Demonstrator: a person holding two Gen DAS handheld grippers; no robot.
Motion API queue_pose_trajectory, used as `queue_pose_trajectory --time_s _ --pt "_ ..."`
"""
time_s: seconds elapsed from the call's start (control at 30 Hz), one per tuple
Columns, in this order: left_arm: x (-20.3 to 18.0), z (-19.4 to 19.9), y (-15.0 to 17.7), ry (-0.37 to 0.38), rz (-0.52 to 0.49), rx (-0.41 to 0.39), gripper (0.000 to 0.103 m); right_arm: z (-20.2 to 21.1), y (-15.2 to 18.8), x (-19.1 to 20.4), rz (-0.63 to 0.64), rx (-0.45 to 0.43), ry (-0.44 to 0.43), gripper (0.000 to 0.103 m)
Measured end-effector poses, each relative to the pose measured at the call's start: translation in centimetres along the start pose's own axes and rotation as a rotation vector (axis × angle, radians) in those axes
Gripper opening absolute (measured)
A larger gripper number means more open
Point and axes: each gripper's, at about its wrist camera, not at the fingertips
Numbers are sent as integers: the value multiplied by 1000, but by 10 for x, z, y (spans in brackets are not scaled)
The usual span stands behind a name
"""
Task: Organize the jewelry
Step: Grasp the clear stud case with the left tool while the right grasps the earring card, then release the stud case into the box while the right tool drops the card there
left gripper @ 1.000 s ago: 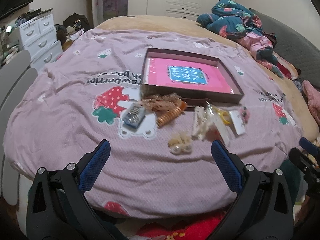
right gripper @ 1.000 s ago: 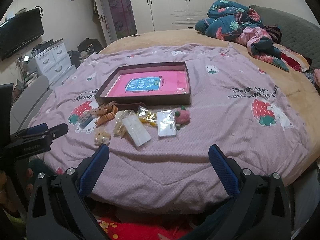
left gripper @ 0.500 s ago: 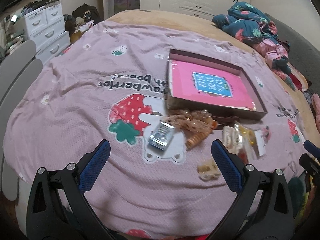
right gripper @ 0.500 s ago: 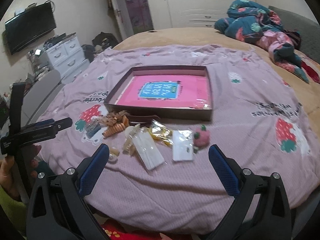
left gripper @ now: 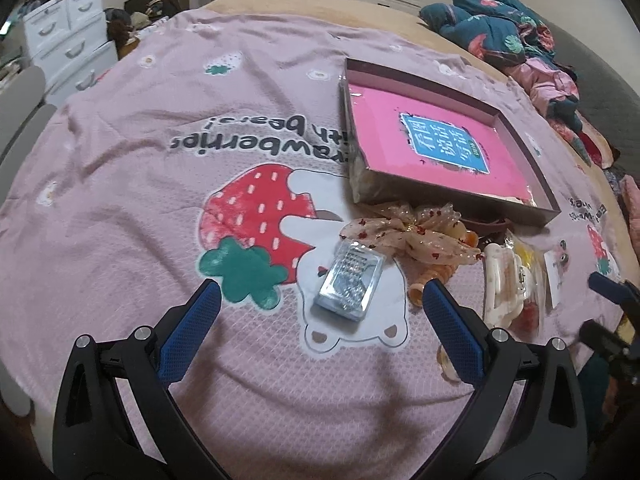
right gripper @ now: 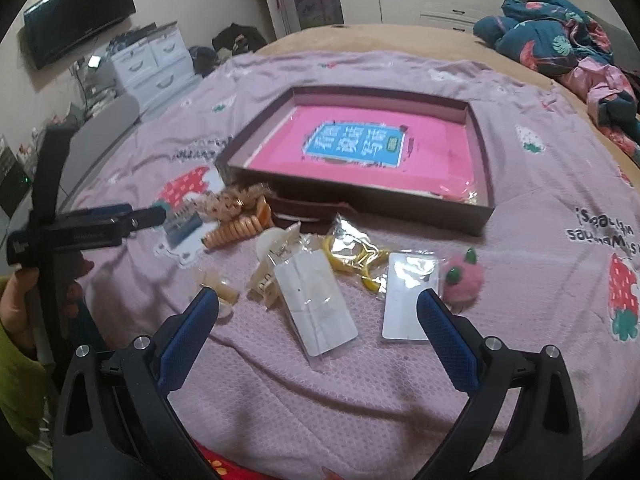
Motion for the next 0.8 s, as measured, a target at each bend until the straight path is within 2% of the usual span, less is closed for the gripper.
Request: queue_pose_trajectory --time_s 0.13,0.3,0.43,0.57,0.6,0.67,0.73,0.8 --pt "-7 -9 -4 15 -30 4 94 -16 2 -1 11 30 -5 98" --pt "-10 -20 -6 20 -45 23 88 -33 2 2 50 69 -13 86" --pt "-8 -30 -5 22 -47 50 75 -48 2 5 68 104 -7 74" --pt "-7 -36 -4 32 -49 61 65 -54 3 6 77 111 -12 45" --pt "-8 -36 -4 35 -51 62 62 -54 3 6 79 108 -10 44" --pt "-11 -37 -4 42 -65 61 44 -52 4 6 80 99 -11 43" --pt "-12 -38 -4 51 -72 61 33 -48 4 5 74 88 -13 42" --pt "-15 -38 -3 50 -80 59 33 -42 4 2 61 73 -11 42"
Point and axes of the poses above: each gripper's, at about its wrist camera, not at the fingertips, and z roughly against the way its jaws point, x to its left, y to its underside, and after that the axes turned 6 degrees about z, right-handed
